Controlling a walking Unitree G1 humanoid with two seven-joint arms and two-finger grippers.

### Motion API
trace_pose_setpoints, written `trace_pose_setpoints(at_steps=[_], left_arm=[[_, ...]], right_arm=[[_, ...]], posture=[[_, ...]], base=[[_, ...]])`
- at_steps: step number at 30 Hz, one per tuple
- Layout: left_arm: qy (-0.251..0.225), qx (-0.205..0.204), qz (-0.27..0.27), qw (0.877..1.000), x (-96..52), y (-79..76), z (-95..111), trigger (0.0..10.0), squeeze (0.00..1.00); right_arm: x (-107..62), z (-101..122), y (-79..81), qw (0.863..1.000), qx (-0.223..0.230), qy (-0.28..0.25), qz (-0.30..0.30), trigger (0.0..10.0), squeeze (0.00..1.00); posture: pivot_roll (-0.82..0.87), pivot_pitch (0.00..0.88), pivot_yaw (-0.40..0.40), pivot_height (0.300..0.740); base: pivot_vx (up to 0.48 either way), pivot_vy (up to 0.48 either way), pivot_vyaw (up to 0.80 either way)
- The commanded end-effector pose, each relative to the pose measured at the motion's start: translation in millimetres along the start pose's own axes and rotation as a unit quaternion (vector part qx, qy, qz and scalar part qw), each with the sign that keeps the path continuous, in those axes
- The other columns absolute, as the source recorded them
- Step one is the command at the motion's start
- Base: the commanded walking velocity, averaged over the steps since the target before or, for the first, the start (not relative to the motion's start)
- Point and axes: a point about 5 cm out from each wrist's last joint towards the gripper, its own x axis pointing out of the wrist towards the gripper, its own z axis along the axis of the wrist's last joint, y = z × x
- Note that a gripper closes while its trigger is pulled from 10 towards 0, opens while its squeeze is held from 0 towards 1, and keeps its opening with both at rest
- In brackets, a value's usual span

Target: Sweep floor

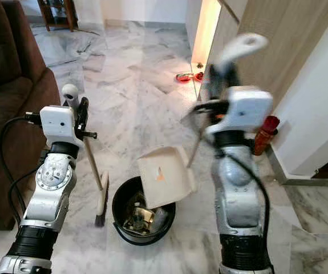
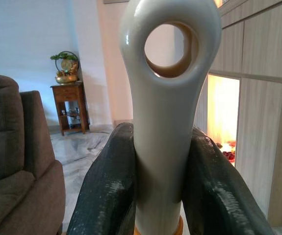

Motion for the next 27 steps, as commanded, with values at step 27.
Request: trace_pose_setpoints(at_steps=[27], left_arm=[[-0.033,-0.004,-0.003,0.999,2.2,-6.2,10.9,10.0,0.0]], right_arm=[[6.3,15.5,4.4,0.999,0.02,-0.036,0.008,10.0,0.0]], posture=[[0.09,0.07,-0.065,0.74]], base=[[0.0,0.0,0.0]])
